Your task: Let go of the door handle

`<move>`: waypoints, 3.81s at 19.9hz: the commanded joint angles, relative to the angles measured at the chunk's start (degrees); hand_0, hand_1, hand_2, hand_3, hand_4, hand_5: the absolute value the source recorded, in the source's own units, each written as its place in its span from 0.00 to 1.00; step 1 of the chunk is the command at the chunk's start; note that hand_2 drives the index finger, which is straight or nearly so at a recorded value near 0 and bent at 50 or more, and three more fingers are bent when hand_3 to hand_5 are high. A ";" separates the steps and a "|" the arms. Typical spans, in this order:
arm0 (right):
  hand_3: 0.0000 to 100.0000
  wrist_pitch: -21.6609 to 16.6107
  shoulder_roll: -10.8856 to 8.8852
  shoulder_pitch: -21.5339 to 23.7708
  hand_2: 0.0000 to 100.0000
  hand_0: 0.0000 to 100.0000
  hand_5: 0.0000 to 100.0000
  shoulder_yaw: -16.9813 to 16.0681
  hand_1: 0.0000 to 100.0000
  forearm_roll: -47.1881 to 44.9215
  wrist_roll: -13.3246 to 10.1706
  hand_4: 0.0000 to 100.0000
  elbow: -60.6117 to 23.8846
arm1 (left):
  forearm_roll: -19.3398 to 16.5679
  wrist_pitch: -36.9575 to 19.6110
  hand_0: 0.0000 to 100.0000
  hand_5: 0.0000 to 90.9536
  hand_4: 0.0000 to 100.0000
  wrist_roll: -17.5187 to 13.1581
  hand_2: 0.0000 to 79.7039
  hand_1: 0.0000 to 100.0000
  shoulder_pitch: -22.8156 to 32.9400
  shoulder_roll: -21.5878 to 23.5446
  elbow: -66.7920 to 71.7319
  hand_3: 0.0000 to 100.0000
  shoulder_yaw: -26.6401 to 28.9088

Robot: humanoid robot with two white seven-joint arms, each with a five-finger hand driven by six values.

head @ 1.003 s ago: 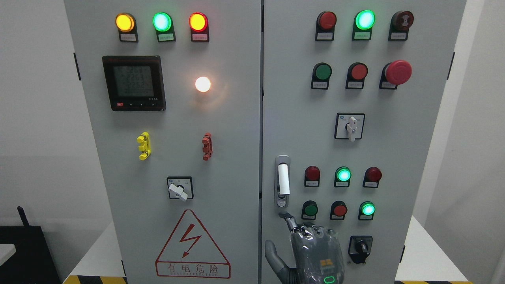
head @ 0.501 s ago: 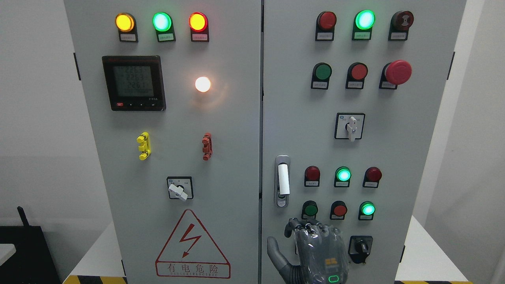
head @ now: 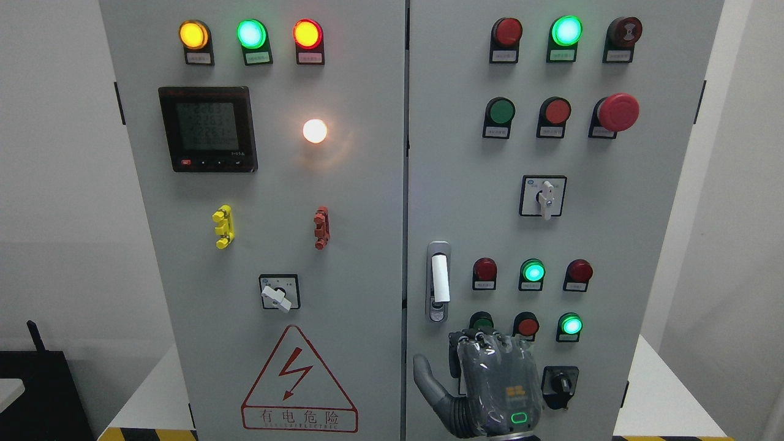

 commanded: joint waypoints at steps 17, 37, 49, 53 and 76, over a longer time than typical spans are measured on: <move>1.00 2.78 0.00 -5.01 1.00 0.29 0.98 -0.11 0.35 1.16 2.03 1.00 1.29 | -1.58 -0.05 0.12 0.00 0.00 0.04 0.00 0.39 -0.09 0.00 -0.53 0.00 0.00; 1.00 3.22 0.17 -7.12 1.00 0.40 0.98 -0.64 0.40 3.53 3.52 1.00 1.29 | -1.58 -0.05 0.12 0.00 0.00 0.04 0.00 0.39 0.00 0.00 -0.44 0.00 0.00; 1.00 3.22 0.44 -7.03 1.00 0.44 0.98 -1.34 0.44 3.44 3.43 1.00 1.38 | -1.58 -0.05 0.12 0.00 0.00 0.04 0.00 0.39 0.00 0.00 -0.53 0.00 0.00; 1.00 3.22 0.44 -7.03 1.00 0.51 0.98 -1.87 0.43 3.44 3.43 1.00 1.29 | -1.58 -0.05 0.12 0.00 0.00 0.04 0.00 0.39 0.00 0.00 -0.53 0.00 0.00; 1.00 3.13 0.53 -6.41 1.00 0.56 0.98 -2.84 0.41 3.18 3.08 1.00 0.50 | -1.58 -0.05 0.12 0.00 0.00 0.04 0.00 0.39 0.00 0.00 -0.53 0.00 0.00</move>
